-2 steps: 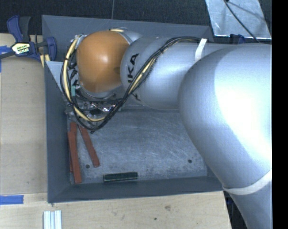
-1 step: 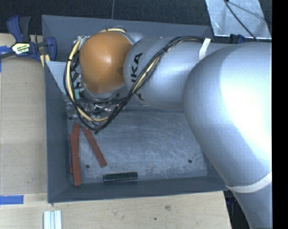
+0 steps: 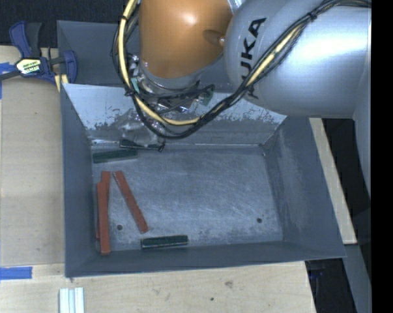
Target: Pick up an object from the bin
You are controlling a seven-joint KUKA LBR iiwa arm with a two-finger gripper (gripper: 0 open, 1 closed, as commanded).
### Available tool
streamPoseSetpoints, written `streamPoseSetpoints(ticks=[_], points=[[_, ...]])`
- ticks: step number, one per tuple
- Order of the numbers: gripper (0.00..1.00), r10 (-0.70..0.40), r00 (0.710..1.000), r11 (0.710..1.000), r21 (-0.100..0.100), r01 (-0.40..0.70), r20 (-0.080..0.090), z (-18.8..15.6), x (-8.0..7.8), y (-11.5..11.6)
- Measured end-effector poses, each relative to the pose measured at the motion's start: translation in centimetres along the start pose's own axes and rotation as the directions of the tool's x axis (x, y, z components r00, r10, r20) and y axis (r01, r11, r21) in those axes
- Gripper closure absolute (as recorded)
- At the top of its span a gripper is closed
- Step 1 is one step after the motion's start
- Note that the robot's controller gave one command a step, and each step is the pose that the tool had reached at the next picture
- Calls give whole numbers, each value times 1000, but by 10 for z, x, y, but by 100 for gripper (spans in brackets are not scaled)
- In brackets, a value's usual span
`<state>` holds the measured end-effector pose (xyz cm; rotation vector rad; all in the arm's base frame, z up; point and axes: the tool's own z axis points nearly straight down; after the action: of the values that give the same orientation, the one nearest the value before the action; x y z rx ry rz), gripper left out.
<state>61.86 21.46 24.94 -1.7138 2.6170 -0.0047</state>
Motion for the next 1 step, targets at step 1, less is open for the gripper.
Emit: streamPoseSetpoints(ticks=[1], points=[[100, -156, 988, 988, -11, 156, -6, 78, 38, 12]])
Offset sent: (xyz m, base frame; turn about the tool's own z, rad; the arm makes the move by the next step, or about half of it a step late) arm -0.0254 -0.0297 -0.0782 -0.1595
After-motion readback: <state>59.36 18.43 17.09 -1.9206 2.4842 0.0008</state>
